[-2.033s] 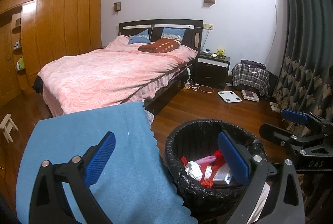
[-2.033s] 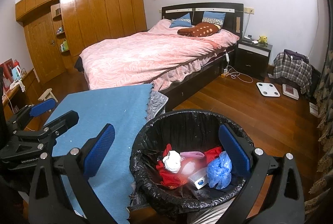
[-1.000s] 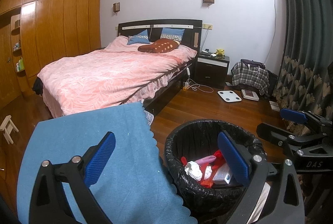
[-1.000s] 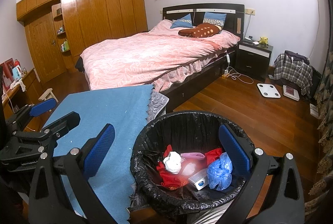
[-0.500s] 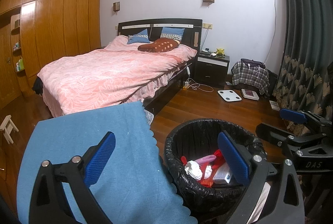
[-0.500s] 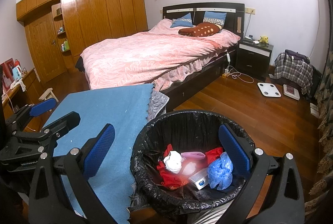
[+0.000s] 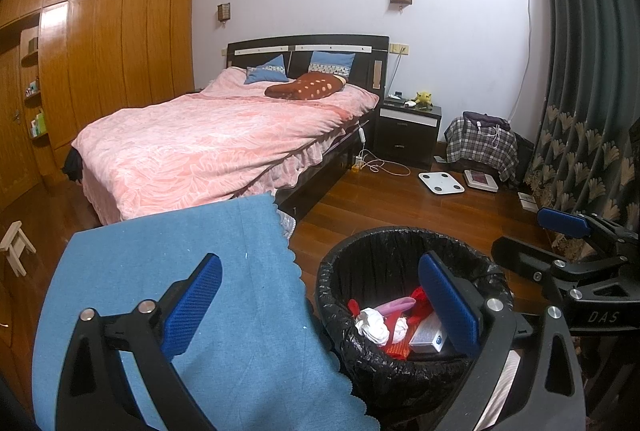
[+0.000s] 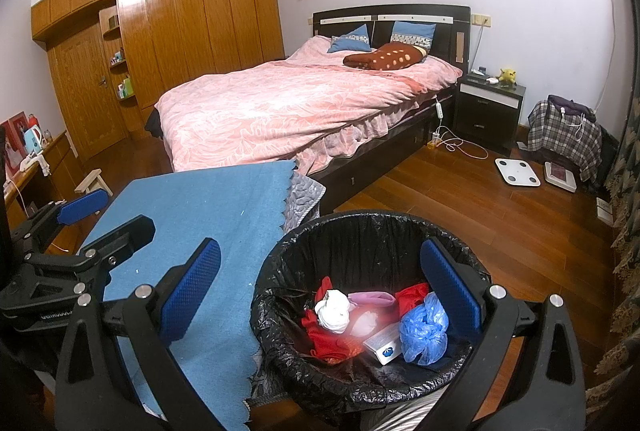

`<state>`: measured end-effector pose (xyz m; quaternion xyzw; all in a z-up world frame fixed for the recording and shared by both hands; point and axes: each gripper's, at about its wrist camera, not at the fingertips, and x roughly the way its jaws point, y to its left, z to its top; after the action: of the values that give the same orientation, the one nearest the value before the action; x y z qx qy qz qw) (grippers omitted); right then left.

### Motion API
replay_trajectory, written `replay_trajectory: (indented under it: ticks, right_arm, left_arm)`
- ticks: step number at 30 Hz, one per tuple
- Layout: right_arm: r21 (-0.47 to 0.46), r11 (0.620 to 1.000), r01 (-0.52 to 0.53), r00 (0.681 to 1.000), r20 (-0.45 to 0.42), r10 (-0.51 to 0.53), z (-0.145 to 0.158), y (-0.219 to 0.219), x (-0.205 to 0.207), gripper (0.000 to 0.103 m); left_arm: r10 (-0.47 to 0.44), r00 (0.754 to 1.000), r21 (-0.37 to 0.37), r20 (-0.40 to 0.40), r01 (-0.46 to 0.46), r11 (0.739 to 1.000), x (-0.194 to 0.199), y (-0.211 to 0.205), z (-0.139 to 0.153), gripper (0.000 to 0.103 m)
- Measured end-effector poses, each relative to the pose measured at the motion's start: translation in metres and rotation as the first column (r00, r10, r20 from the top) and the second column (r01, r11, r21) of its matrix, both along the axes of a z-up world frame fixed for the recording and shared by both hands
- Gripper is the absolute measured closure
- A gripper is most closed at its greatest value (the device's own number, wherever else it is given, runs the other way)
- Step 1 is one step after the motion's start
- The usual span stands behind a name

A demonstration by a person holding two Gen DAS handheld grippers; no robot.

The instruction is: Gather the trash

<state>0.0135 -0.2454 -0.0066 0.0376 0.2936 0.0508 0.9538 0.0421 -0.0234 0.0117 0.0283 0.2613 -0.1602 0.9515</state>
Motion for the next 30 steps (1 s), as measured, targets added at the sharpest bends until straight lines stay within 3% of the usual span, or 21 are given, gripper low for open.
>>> replay_trajectory:
  ticks: [30]
  right_arm:
    - [0.000,1.000,0.000,1.000,-0.001,0.000,0.0007,-0.0010,0.0006,0.006]
  left_arm:
    - [-0.002,1.000,0.000,-0.006,0.002,1.000,-0.0033,-0.0006,0.0003,0.006]
